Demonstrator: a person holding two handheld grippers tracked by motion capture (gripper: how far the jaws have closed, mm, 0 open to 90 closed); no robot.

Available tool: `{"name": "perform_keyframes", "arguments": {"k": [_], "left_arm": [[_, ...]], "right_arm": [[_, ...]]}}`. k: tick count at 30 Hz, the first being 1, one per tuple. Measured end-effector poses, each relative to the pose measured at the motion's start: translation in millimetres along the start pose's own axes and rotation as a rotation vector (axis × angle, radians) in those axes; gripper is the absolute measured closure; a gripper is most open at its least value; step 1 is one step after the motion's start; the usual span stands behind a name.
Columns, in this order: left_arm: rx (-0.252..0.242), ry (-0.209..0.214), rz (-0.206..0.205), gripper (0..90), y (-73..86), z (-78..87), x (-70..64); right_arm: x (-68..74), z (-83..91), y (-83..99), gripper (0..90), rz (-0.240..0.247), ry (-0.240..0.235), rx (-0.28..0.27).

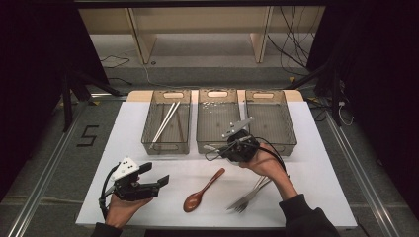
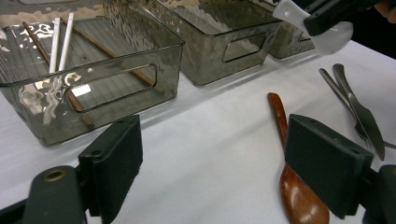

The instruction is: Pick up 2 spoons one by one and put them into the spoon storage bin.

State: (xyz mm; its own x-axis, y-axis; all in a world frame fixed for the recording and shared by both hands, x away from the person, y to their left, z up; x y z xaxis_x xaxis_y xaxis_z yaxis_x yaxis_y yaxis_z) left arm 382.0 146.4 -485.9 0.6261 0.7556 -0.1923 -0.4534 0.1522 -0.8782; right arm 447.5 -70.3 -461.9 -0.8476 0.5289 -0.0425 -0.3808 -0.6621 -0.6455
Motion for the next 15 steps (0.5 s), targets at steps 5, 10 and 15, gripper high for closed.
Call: {"name": "perform_keyframes", "arguments": {"k": [5,10,15], "left_arm": [[0.002,0.0,0.0,19.1,0.4,-0.3,0.2],[0.001,0.0,0.0,19.0,0.3,-0.4,0.2],[-0.002,0.0,-0.001,19.1,0.0,-0.3,0.4]], "right_arm": [[-9.4,2.1,-11.4,86.5,-0.019,0.019,-0.034],[-19.9,4.8,-24.9,86.5,-0.05,0.042,-0.059],[-33.6,6.7,-41.1,86.5,-0.081,0.082,-0.087]]}}
Point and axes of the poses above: each handheld gripper's, and its own axes: z roughly backward along the jaws, y roughly out of its underside, x roughly to its left, the point moved 10 cm from there along -z, roughly forward along the jaws, and after that the axes turned 3 degrees about y, right-handed, at the moved point
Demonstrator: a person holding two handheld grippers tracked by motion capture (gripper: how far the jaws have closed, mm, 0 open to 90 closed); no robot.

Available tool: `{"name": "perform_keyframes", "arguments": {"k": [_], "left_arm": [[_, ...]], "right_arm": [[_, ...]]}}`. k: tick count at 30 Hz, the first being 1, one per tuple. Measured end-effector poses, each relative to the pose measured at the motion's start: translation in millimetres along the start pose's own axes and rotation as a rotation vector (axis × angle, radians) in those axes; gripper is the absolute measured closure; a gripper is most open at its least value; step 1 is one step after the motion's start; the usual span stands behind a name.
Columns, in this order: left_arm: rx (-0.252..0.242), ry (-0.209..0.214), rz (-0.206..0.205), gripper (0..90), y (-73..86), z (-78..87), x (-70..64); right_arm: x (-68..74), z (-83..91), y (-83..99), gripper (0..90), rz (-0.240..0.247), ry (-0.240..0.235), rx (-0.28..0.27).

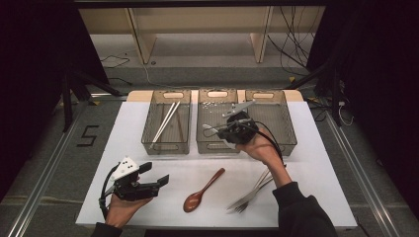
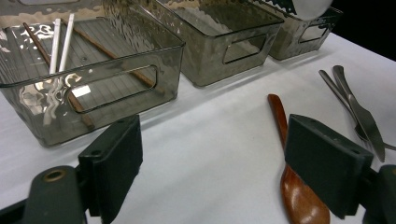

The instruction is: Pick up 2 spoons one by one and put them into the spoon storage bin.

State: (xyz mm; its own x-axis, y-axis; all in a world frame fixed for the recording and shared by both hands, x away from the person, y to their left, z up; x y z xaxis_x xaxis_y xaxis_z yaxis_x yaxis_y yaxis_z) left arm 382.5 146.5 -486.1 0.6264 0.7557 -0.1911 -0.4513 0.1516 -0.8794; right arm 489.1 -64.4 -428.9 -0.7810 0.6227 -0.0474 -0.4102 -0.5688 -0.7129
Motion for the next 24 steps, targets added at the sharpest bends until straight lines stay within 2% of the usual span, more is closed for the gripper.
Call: {"name": "perform_keyframes", "arguments": {"k": [5,11,24], "left_arm": [[-0.006,0.001,-0.002,19.0,-0.6,0.4,0.0],[-0.016,0.002,-0.004,19.0,-1.6,1.2,-0.3],[-0.024,0.004,-0.008,19.0,-2.3,1.5,-0.7]], "right_arm": [[-11.8,-5.9,-14.6,86.5,-0.029,0.038,-0.016],[-25.0,-16.6,-22.5,86.5,-0.067,0.076,-0.014],[-45.1,-43.0,-25.9,86.4,-0.13,0.125,0.008]]}}
Point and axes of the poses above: each handheld gripper's, and its own axes: z roughly backward along the jaws, y roughly out of its underside, x roughly to its left, the point moved 10 cm from there along -z, roughly forward along the jaws, and after that the axes turned 3 degrees about y, right-handed, at the moved point
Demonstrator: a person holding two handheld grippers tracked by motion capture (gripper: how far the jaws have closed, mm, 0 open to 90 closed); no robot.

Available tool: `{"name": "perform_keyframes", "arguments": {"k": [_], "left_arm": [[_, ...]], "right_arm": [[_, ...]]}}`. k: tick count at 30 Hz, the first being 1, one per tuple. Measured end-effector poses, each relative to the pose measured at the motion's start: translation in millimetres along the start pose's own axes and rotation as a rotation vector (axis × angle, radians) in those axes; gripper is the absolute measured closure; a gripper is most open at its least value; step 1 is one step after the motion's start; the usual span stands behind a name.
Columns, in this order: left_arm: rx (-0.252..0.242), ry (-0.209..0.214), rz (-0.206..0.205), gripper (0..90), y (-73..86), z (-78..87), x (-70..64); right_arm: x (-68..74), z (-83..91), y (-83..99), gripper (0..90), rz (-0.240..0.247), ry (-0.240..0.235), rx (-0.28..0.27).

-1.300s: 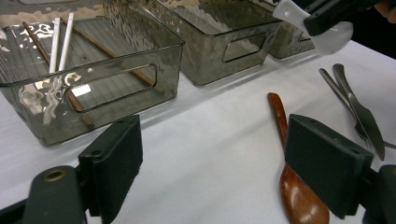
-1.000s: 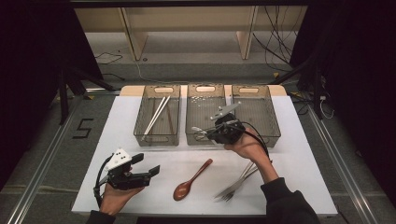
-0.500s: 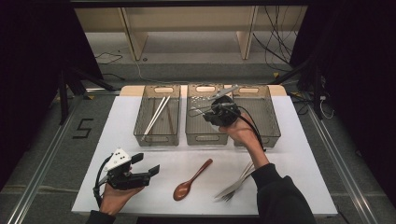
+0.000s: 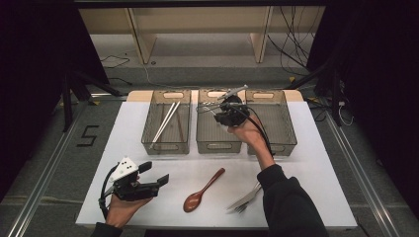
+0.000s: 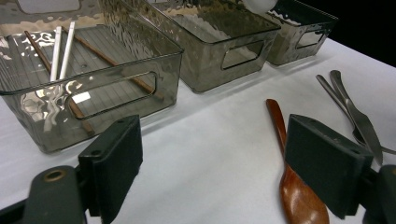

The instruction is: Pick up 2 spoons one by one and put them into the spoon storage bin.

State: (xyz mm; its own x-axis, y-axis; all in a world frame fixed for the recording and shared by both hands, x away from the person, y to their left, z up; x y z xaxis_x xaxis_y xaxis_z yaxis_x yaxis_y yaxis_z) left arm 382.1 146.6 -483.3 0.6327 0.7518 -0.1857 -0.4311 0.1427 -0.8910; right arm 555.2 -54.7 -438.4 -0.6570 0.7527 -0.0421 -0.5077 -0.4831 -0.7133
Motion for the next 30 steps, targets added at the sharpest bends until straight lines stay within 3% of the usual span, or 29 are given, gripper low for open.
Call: {"name": "perform_keyframes", "arguments": {"k": [8,30], "left_arm": [[-0.005,-0.003,-0.004,18.9,-0.6,1.0,0.5],[-0.007,-0.004,-0.004,18.9,-0.8,1.0,0.1]], "right_arm": [[-3.1,-15.2,6.9,86.4,-0.029,0.011,0.029],[0.3,-38.4,27.7,86.2,-0.04,0.023,0.105]]}}
Point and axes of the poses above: each handheld gripper's, and its own axes: z roughly backward along the jaws, y roughly out of its underside, x roughly to its left, the point moved 10 cm from there along -z, roughly forward along the jaws, and after that the axes turned 3 degrees about y, right-handed, at the moved point
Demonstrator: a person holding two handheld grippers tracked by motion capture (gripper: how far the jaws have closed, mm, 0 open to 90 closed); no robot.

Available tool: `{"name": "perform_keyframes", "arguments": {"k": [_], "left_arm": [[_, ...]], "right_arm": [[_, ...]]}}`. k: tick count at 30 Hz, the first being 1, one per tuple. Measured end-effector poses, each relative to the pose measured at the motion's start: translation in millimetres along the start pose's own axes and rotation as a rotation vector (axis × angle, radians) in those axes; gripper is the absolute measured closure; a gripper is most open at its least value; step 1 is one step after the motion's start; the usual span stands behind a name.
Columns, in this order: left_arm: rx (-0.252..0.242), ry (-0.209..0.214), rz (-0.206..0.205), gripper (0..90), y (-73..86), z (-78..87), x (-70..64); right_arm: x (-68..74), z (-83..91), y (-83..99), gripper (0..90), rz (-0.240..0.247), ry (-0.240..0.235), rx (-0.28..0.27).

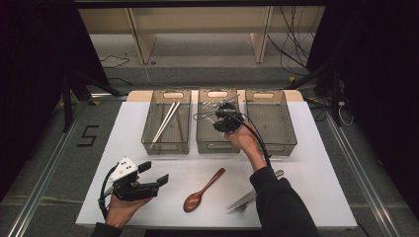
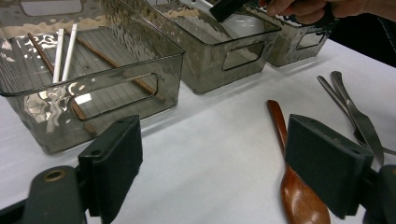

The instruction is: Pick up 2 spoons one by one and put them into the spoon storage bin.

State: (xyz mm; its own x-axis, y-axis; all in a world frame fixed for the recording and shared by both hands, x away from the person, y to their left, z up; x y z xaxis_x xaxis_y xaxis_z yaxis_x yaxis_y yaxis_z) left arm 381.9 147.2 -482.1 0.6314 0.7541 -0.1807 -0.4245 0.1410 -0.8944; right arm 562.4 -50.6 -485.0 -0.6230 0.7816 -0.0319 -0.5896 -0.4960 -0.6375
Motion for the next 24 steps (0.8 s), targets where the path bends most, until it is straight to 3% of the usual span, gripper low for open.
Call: {"name": "perform_keyframes", "arguments": {"k": [11,14,18,24], "left_arm": [[0.005,0.003,0.002,18.9,0.7,-0.2,0.3],[0.004,0.003,0.002,18.9,0.6,-0.3,0.2],[0.003,0.002,0.002,19.0,0.6,-0.3,0.2],[-0.003,0.003,0.004,18.9,-0.3,0.3,0.1]], "right_arm": [[2.3,-6.8,9.4,84.8,0.003,0.012,0.045],[3.2,-6.6,10.9,80.4,0.005,0.002,0.056],[3.1,1.2,6.5,75.0,0.014,0.0,0.034],[14.3,22.0,0.2,60.8,0.072,-0.065,-0.023]]}}
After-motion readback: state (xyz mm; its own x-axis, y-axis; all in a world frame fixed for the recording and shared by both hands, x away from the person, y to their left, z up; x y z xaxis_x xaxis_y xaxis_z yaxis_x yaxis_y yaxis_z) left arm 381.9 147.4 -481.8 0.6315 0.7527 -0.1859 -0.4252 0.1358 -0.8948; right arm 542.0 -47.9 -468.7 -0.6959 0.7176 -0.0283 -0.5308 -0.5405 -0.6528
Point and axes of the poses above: each handheld gripper's, and its own axes: z roughly backward along the jaws, y roughly out of its underside, x roughly to its left, the point moved 10 cm from there along -z, roughly forward along the jaws, and after that the axes turned 3 degrees about y, right-handed, at the moved point
